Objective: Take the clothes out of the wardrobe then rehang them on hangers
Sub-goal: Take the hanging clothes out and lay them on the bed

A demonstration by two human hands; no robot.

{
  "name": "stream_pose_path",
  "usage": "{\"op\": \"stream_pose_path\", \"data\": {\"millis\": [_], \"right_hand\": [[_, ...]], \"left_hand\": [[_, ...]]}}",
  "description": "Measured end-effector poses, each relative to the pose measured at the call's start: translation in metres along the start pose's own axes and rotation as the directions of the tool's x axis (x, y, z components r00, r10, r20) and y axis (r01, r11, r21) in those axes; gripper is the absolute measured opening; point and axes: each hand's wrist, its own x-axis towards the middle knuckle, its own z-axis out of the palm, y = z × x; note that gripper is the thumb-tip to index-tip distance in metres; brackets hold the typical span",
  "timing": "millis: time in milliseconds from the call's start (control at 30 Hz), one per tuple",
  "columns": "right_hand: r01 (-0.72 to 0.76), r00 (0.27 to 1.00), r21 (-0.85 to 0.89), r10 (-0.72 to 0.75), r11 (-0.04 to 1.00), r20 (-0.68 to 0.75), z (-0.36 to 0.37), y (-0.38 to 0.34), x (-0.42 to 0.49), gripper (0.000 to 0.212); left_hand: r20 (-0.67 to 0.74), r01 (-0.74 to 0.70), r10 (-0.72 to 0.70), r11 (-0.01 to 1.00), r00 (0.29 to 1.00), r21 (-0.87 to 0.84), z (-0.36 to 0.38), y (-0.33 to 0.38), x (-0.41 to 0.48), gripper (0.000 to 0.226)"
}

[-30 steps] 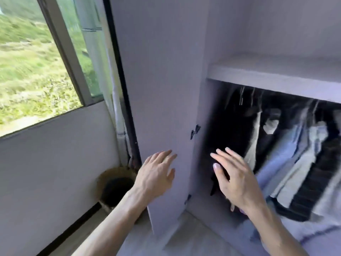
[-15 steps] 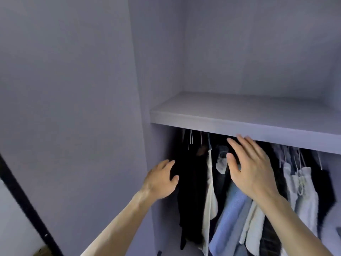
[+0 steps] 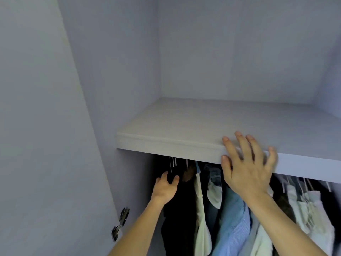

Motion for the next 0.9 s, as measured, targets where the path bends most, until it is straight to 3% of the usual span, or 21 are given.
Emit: {"op": "stream_pose_path", "data": {"millis": [200,400,633,900], "right_hand": [[0.010,0.998,-0.001,-0.010,1.000,-0.063,0.005,-0.002,0.001,0.055],[-0.005,0.998,0.026,0.007,1.000,-0.061,0.004,-0.003,0.003,0.051],[-0.024,0.997,0.028,0.026,0.999,-0.073,0.004,-0.004,0.005,0.049],[-0.072,0.995,0.096,0.065,0.993,0.069,-0.008,-0.007,0.006,0.046]], "left_hand": [[-0.038,-0.008,0.008,1.000,0.999,-0.020,0.016,0.006,0.029,0.051],[-0.127,0.038,-0.066,0.977,0.990,-0.210,0.009,0.004,0.037,0.042],[-0.295,-0.116,0.013,0.935,0.955,-0.335,-0.007,-0.002,0.033,0.030],[-0.352,-0.185,0.051,0.914,0.935,-0.360,-0.020,-0.001,0.008,0.026]]}}
